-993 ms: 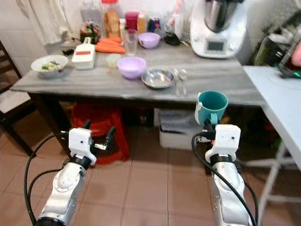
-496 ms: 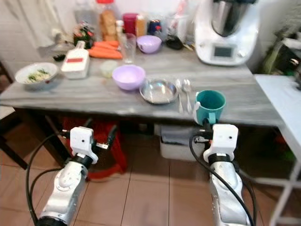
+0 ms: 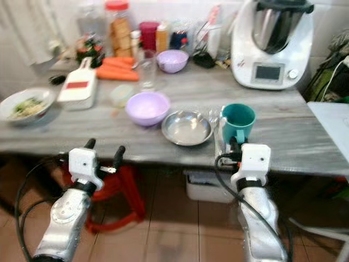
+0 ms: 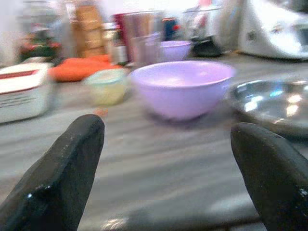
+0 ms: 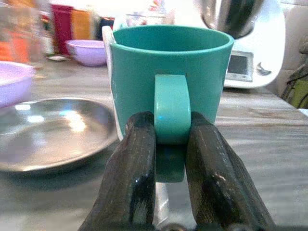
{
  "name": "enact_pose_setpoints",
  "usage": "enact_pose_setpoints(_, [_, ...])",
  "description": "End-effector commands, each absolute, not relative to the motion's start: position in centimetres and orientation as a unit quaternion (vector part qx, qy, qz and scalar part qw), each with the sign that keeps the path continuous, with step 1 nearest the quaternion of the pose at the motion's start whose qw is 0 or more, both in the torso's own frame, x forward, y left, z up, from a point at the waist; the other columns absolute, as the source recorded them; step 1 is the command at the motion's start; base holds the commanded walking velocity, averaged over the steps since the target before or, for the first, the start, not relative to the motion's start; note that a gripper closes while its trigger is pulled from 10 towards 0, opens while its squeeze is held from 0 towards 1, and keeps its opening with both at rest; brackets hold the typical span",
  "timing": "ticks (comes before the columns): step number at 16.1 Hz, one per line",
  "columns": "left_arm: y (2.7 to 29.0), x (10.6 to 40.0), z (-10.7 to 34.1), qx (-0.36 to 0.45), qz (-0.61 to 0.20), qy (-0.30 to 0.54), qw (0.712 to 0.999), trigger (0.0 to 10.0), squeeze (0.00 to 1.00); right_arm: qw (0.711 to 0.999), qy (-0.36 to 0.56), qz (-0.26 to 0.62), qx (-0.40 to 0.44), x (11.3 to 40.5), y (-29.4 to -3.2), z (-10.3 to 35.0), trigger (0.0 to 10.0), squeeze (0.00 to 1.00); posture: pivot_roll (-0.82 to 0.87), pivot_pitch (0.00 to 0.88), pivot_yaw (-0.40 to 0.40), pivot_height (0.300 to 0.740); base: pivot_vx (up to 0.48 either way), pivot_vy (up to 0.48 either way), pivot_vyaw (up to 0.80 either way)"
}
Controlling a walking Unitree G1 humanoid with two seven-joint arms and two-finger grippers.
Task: Setting the table
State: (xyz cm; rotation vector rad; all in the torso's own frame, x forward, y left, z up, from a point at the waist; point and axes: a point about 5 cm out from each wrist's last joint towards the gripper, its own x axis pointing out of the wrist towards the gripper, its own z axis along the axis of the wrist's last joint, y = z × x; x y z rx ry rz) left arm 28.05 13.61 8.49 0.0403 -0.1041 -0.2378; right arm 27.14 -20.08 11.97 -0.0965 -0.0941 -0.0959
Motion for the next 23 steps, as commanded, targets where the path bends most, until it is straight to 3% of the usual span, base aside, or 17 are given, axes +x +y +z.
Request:
enact_pose_setpoints(1, [14.1,28.0,8.8,0.027,-0.118,-0.055,0.991,10.0,0.0,0.995,-0.077,-0.043,-0.045,27.5,-19.5,13.3,10.0,0.0,-0.08,0.0,-0.004,0.74,0.48,0.0,0.0])
enact_pose_setpoints(8, [13.7,27.6,9.0,0.015,-0.126,-0.053,0.991,10.0,0.0,0.995,-0.081,-0.036,-0.046,27.6,-19.2,13.5,10.0,0.0,-0.07,0.0,-0.009,0.74,0.431,0.0,0.0])
enact_pose_setpoints(15, [14.9,25.2,8.4,0.04,-0.156,-0.038,0.986,10.0,0.0,0.996,-0.077,-0.014,-0.044,27.8,-19.3,13.6,10.0,0.0,-0.06,0.0,-0.025,0.74,0.0,0.0,0.0])
enact_pose_setpoints(23, [13.8,23.0,8.4,0.006,-0.289,-0.022,0.957,10.0,0.0,0.997,-0.043,0.061,-0.035,30.5,-19.8,13.9,10.0,0.0,-0.05,0.0,-0.036,0.74,0.0,0.0,0.0])
